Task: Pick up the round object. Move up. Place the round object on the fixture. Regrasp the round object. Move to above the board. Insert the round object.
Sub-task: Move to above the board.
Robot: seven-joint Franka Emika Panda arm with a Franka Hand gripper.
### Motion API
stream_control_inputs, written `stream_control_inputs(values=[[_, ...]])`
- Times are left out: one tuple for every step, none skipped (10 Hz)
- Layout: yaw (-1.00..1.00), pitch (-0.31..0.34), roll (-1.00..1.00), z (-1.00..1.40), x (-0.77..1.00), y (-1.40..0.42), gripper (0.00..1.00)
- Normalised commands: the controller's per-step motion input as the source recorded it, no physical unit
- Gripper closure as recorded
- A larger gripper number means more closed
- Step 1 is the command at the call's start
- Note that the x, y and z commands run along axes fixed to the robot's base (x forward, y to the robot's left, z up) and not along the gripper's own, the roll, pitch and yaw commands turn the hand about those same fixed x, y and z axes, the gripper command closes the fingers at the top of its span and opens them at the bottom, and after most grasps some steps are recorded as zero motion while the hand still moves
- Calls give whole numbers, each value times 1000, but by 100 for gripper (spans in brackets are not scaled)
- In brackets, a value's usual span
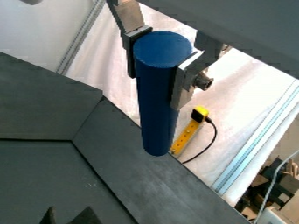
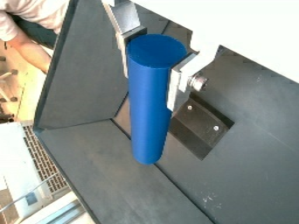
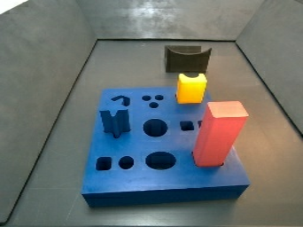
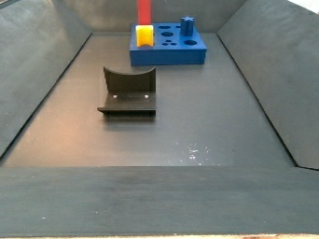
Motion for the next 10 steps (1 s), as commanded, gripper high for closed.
stream_control_inputs(values=[[-65,-6,-1000,143,-853,-1000,100],[-64,-20,-1000,160,-863,-1000,100],[-60,-40,-1000,167,-941,-1000,100],[-55,-53,-1000,134,-1000,-992,100],[-55,-58,-1000,138,-1000,-973,100],[-51,-65,-1000,99,-770,-688,100],[-51,-64,-1000,48,-507,-410,100],[-59,-55,-1000,22,-242,-140,100],[-64,-52,-1000,7,-166,-85,100],[-65,-53,-1000,10,-110,-29,100]])
